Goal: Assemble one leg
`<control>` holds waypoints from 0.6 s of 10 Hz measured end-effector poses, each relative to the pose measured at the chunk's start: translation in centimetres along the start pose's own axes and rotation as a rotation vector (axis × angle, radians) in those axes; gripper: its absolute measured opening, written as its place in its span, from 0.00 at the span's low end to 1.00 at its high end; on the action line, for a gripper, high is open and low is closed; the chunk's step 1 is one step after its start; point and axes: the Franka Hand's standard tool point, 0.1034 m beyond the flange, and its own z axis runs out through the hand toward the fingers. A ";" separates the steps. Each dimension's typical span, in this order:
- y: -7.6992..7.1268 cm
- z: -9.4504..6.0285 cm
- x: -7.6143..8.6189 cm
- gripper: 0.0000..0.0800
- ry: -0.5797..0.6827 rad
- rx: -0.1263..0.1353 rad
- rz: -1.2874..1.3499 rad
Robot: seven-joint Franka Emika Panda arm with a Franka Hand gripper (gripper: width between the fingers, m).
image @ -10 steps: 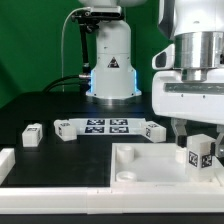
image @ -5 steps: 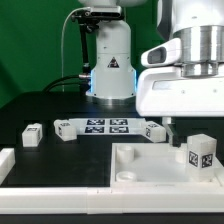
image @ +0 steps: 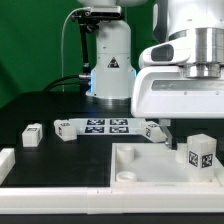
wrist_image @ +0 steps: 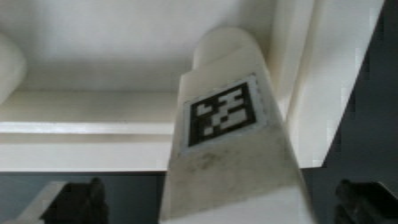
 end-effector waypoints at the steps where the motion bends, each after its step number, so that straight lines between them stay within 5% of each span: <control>1: -0.2 0.1 -0.2 0.81 0.003 -0.005 -0.084; 4: -0.4 0.2 -0.4 0.81 -0.002 -0.015 -0.262; 6: -0.4 0.2 -0.4 0.49 -0.003 -0.015 -0.262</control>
Offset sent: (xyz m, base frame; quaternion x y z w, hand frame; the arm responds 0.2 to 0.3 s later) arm 0.0000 0.0000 0.0000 0.0000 0.0000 0.0000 1.0000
